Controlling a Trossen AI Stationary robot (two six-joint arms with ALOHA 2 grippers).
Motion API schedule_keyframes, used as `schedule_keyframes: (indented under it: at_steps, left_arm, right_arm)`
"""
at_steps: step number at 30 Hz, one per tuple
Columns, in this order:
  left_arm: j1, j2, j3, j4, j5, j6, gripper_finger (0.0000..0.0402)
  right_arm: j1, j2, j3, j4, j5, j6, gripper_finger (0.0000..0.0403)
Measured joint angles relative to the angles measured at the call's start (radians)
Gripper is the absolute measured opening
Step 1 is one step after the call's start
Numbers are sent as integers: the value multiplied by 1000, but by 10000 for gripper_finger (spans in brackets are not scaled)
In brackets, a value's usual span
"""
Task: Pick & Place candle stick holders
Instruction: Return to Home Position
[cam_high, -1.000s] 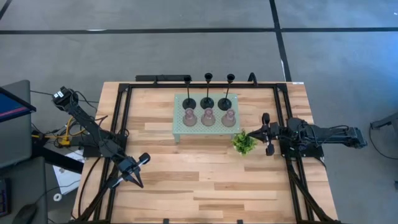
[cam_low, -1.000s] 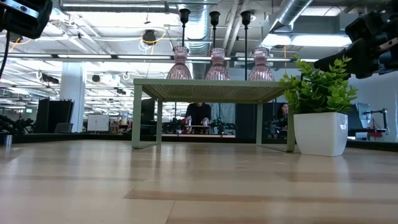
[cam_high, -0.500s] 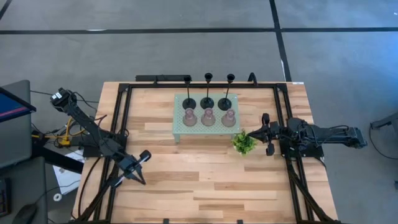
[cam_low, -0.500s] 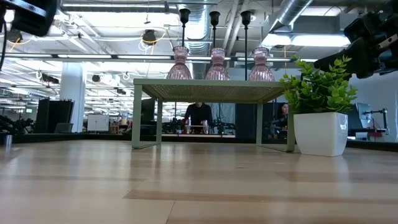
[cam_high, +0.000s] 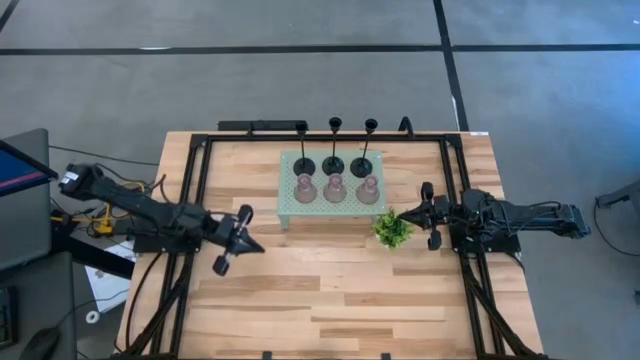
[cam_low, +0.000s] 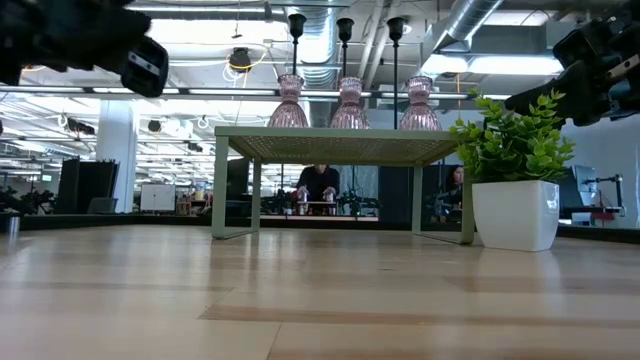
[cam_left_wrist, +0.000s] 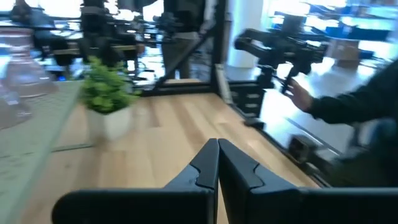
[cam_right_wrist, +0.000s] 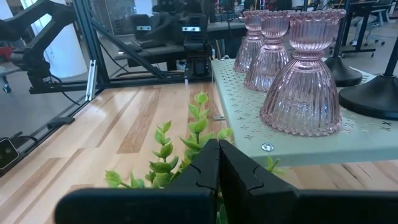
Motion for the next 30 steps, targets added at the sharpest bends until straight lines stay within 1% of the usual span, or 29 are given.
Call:
schedule_keyframes:
  at_steps: [5, 8, 11, 14, 16, 19, 21, 25, 28, 30]
  left_arm:
    - [67, 0, 0, 5, 3, -55, 7]
    - [102, -25, 0, -20, 50, -56, 7]
    - [146, -100, 0, -89, 118, -74, 7]
    - [183, -204, 0, -148, 185, -84, 7]
    - [194, -271, 0, -204, 207, -83, 7]
    - [199, -353, 0, -257, 202, -79, 7]
    - [199, -387, 0, -286, 190, -53, 7]
    - [199, -425, 0, -293, 181, 23, 7]
    - [199, -438, 0, -297, 182, 24, 7]
    - [202, -463, 3, -366, 171, 35, 7]
  right_arm:
    - [0, 0, 0, 0, 0, 0, 0]
    - [0, 0, 0, 0, 0, 0, 0]
    - [0, 0, 0, 0, 0, 0, 0]
    - [0, 0, 0, 0, 0, 0, 0]
    - [0, 0, 0, 0, 0, 0, 0]
    - [0, 0, 0, 0, 0, 0, 0]
    - [0, 0, 0, 0, 0, 0, 0]
    - [0, 0, 0, 0, 0, 0, 0]
    - [0, 0, 0, 0, 0, 0, 0]
    - [0, 0, 0, 0, 0, 0, 0]
